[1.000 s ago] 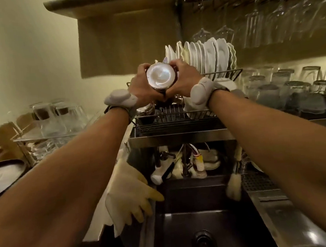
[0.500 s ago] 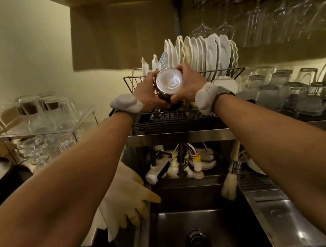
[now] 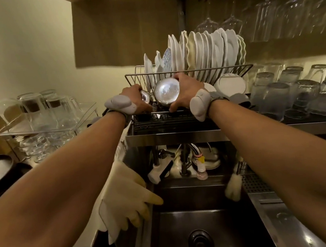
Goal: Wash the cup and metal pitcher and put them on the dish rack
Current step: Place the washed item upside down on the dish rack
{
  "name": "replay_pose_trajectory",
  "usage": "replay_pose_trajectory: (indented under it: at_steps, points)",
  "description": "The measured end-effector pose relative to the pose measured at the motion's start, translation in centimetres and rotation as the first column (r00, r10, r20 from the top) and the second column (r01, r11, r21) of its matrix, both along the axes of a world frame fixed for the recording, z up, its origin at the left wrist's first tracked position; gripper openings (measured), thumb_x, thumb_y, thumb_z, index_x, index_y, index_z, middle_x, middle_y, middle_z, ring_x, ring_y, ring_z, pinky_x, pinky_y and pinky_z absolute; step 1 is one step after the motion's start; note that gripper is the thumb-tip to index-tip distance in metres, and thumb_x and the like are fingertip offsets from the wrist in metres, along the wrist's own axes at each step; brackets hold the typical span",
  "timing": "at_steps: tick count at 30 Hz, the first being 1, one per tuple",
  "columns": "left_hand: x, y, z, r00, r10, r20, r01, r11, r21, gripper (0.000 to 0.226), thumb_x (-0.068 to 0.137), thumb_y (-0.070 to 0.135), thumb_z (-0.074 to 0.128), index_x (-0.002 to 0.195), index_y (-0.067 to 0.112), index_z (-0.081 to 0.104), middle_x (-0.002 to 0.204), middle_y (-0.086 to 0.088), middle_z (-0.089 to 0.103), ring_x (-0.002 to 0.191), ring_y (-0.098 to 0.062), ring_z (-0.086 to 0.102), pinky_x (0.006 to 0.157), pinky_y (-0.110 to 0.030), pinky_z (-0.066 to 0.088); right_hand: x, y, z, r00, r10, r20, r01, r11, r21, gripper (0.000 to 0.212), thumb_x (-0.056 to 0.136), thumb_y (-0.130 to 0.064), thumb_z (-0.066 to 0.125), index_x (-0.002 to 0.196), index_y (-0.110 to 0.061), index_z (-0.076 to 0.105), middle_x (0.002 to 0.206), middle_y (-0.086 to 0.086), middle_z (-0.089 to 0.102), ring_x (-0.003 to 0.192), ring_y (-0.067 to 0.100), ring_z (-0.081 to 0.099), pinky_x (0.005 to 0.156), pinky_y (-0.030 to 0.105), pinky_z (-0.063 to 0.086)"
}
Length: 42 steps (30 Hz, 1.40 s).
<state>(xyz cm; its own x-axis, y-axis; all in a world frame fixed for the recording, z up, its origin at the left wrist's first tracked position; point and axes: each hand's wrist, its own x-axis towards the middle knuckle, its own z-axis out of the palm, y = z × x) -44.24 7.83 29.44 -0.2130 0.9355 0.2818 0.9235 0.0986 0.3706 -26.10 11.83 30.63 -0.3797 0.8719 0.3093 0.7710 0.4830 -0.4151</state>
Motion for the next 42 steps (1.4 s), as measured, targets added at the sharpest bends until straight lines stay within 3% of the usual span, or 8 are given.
replay_pose_trajectory:
  at_steps: [2, 4, 10, 13, 16, 25, 34, 42]
  points:
    - [-0.1, 0.3, -0.2, 1.000, -0.009, -0.009, 0.009, 1.000, 0.005, 0.083, 0.069, 0.031, 0.077, 0.140, 0.012, 0.041, 0.130, -0.010, 0.058, 0.114, -0.030, 0.058, 0.093, -0.036, 0.051, -0.4, 0.4, -0.3, 0.994, -0.039, 0.103, 0.041, 0.999, -0.022, 0.110, 0.053, -0.033, 0.089, 0.143, -0.014, 0.028, 0.141, 0.005, 0.048, 0.130, 0.032, 0.043, 0.111, 0.052, 0.026]
    - [-0.2, 0.4, -0.4, 1.000, -0.021, -0.002, 0.021, 1.000, 0.009, 0.083, 0.070, 0.028, 0.077, 0.142, 0.011, 0.039, 0.132, -0.010, 0.057, 0.116, -0.030, 0.057, 0.093, -0.035, 0.050, -0.6, 0.7, -0.4, 0.987, -0.065, 0.144, 0.075, 0.995, -0.062, 0.107, 0.055, -0.037, 0.088, 0.141, -0.012, 0.029, 0.139, 0.006, 0.050, 0.128, 0.032, 0.046, 0.110, 0.052, 0.027]
    - [-0.4, 0.7, -0.4, 1.000, -0.018, 0.025, 0.018, 1.000, 0.003, 0.094, 0.067, 0.040, 0.082, 0.144, 0.012, 0.035, 0.136, -0.014, 0.053, 0.121, -0.033, 0.054, 0.100, -0.041, 0.048, -1.0, 1.1, -0.1, 0.992, -0.096, 0.085, 0.096, 0.995, 0.008, 0.096, 0.056, -0.075, 0.068, 0.131, -0.019, 0.044, 0.125, 0.000, 0.059, 0.116, 0.028, 0.054, 0.104, 0.048, 0.033]
    - [-0.6, 0.7, -0.4, 1.000, -0.019, 0.019, 0.020, 0.999, -0.029, 0.095, 0.069, 0.043, 0.080, 0.146, 0.015, 0.031, 0.138, -0.014, 0.051, 0.122, -0.035, 0.053, 0.101, -0.042, 0.047, -1.3, 1.3, -0.9, 0.989, -0.045, 0.144, 0.039, 0.998, 0.047, 0.097, 0.062, -0.074, 0.065, 0.140, -0.026, 0.034, 0.140, -0.001, 0.050, 0.129, 0.028, 0.046, 0.108, 0.054, 0.027]
    - [-0.7, 0.7, -0.6, 0.999, -0.025, 0.032, 0.025, 1.000, -0.001, 0.086, 0.071, 0.038, 0.080, 0.142, 0.013, 0.037, 0.133, -0.012, 0.056, 0.118, -0.031, 0.056, 0.095, -0.037, 0.047, -1.5, 1.5, -1.5, 0.988, -0.060, 0.141, 0.050, 0.996, 0.079, 0.098, 0.059, -0.076, 0.066, 0.140, -0.029, 0.034, 0.140, 0.003, 0.048, 0.130, 0.029, 0.043, 0.104, 0.056, 0.029]
    - [-0.3, 0.8, -1.0, 1.000, 0.015, 0.019, -0.016, 1.000, 0.027, 0.085, 0.067, 0.043, 0.081, 0.136, 0.012, 0.043, 0.128, -0.012, 0.059, 0.113, -0.030, 0.058, 0.090, -0.037, 0.049, -2.8, 0.6, -1.1, 0.965, -0.185, 0.187, 0.172, 0.981, 0.086, 0.101, 0.062, -0.060, 0.074, 0.141, -0.014, 0.030, 0.142, 0.013, 0.040, 0.130, 0.033, 0.041, 0.106, 0.055, 0.026]
    - [-0.8, 0.7, -1.3, 0.999, -0.034, 0.016, 0.034, 0.999, -0.026, 0.102, 0.066, 0.056, 0.077, 0.147, 0.023, 0.025, 0.142, -0.014, 0.046, 0.121, -0.035, 0.054, 0.101, -0.041, 0.047, -2.6, -0.2, -1.4, 0.952, -0.230, 0.203, 0.196, 0.965, 0.171, 0.097, 0.064, -0.065, 0.071, 0.139, -0.014, 0.035, 0.144, 0.011, 0.039, 0.134, 0.031, 0.033, 0.107, 0.051, 0.024]
    - [-0.8, 0.6, -1.1, 0.997, -0.048, 0.068, 0.048, 0.999, 0.008, 0.094, 0.067, 0.052, 0.078, 0.143, 0.018, 0.034, 0.141, -0.008, 0.050, 0.123, -0.030, 0.053, 0.096, -0.035, 0.045, -2.5, -0.5, -1.2, 0.938, -0.247, 0.245, 0.203, 0.960, 0.192, 0.101, 0.059, -0.075, 0.067, 0.137, -0.017, 0.038, 0.140, 0.016, 0.037, 0.131, 0.036, 0.035, 0.105, 0.050, 0.026]
